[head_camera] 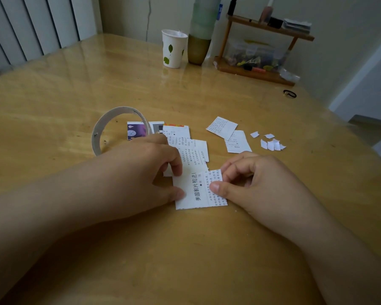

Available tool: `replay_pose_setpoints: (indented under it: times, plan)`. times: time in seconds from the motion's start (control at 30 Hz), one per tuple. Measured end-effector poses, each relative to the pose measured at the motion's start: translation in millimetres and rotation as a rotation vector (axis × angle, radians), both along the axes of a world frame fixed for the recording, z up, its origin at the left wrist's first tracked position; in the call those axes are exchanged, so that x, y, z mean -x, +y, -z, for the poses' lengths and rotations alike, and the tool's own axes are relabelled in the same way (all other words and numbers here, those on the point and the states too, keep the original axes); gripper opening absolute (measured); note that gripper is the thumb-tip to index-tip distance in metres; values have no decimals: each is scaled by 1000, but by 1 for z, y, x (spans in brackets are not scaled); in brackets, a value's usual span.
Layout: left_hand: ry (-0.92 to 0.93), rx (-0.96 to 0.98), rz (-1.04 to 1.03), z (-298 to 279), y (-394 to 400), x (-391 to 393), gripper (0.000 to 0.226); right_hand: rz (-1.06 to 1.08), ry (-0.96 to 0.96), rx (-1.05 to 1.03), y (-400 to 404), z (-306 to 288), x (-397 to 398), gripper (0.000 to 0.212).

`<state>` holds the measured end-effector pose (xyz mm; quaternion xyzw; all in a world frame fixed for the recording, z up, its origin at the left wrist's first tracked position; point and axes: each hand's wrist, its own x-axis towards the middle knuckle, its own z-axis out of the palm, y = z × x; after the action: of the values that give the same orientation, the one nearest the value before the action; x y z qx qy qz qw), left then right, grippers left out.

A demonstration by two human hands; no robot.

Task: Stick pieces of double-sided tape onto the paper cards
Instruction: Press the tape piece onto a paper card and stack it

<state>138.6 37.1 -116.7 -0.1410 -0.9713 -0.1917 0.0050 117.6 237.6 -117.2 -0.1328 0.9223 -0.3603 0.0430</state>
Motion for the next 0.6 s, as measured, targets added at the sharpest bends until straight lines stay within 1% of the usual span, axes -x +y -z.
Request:
replay_pose_setpoints:
  times: [0.37, 0.6]
  plan:
    - [-15, -16, -11, 1, 0, 0, 22, 3, 14, 0, -1, 1, -1, 26]
    - [-19, -4, -12, 0, 1, -1, 23, 3, 60, -63, -4, 1, -4, 29]
